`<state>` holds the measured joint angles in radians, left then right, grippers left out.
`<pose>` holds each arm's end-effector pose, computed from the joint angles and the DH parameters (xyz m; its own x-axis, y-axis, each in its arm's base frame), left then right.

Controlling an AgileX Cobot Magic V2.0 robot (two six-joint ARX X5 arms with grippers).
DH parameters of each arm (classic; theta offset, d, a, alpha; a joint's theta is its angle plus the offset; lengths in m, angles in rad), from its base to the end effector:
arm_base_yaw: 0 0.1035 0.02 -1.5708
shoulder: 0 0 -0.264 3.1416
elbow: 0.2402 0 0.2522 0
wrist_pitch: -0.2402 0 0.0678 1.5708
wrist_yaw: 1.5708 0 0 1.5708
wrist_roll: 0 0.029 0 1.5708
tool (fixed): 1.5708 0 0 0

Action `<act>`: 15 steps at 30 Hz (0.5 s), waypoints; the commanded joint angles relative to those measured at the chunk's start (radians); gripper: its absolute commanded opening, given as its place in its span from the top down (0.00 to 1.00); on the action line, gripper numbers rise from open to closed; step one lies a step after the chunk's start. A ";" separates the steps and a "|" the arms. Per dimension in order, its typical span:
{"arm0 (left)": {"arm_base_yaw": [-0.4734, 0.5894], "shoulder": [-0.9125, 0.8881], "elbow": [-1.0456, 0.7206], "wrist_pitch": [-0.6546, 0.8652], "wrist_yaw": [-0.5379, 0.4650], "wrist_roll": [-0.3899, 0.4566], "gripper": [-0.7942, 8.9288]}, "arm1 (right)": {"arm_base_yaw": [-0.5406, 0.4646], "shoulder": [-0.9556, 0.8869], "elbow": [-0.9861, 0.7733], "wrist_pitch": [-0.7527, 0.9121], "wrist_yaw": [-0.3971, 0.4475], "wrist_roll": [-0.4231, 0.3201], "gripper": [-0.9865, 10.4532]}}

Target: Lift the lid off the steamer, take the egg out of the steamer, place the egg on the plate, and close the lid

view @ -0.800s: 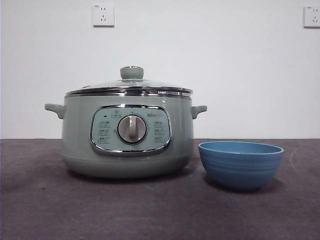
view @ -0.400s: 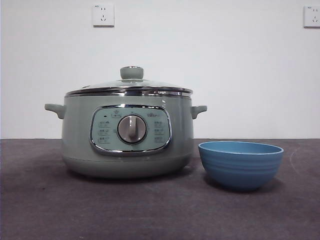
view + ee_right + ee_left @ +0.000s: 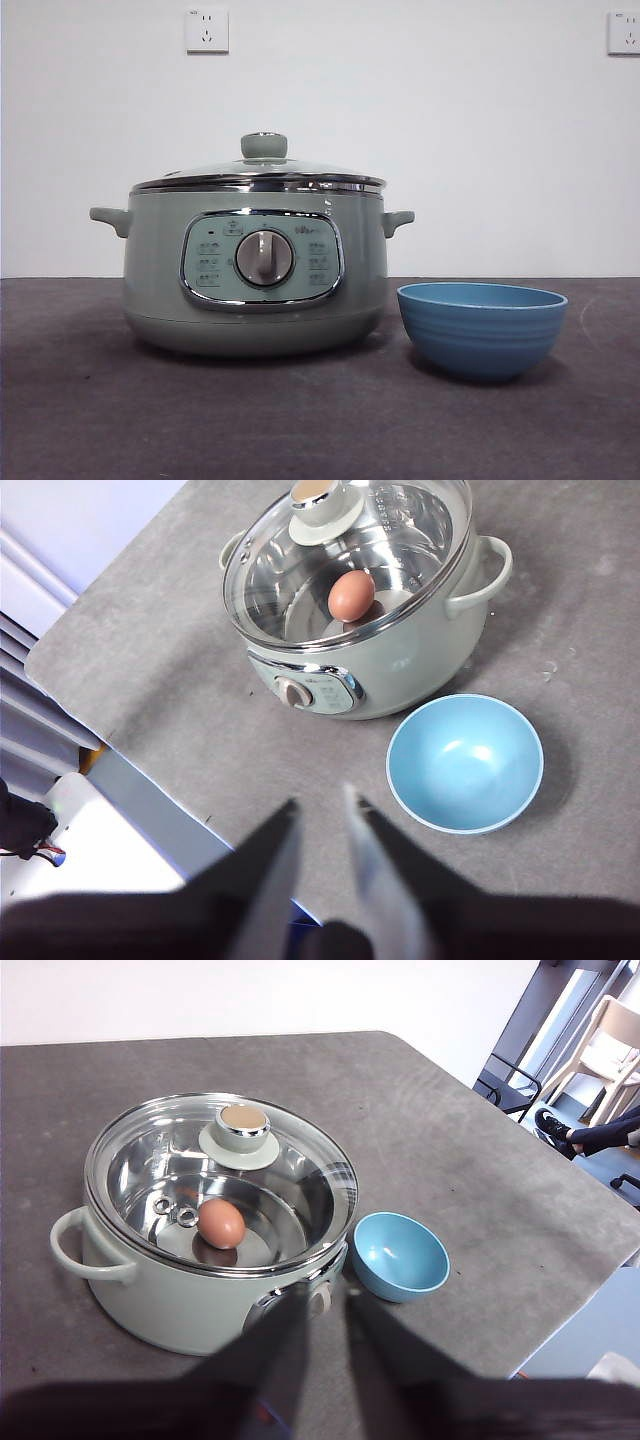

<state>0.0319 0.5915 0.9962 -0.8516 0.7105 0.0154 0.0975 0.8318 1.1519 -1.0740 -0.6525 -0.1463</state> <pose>0.0839 -0.0162 0.3635 0.7040 -0.6301 -0.3276 0.5703 0.7765 -0.2679 0.1198 0.0294 0.3705 0.5174 0.6607 -0.5439 -0.6117 0.7300 0.3049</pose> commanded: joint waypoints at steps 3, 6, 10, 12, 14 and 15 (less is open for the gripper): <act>0.002 0.000 0.004 0.009 0.002 -0.004 0.33 | 0.002 -0.001 0.003 0.003 -0.001 0.000 0.41; 0.002 0.009 0.005 0.022 0.002 -0.006 0.33 | 0.002 -0.001 0.003 0.003 -0.001 0.000 0.42; 0.001 0.039 0.006 0.062 0.003 -0.015 0.33 | 0.002 -0.001 0.003 0.003 -0.001 0.000 0.42; -0.001 0.060 0.006 0.090 0.002 -0.015 0.33 | 0.002 -0.001 0.003 0.003 -0.001 0.000 0.42; -0.007 0.085 0.006 0.125 0.002 -0.016 0.33 | 0.002 -0.001 0.003 0.003 -0.001 0.000 0.42; -0.013 0.101 0.007 0.145 0.002 -0.020 0.33 | 0.002 0.000 0.003 0.003 -0.001 0.000 0.42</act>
<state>0.0242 0.6846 0.9970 -0.7239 0.7101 0.0025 0.0975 0.8318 1.1519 -1.0756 -0.6525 -0.1444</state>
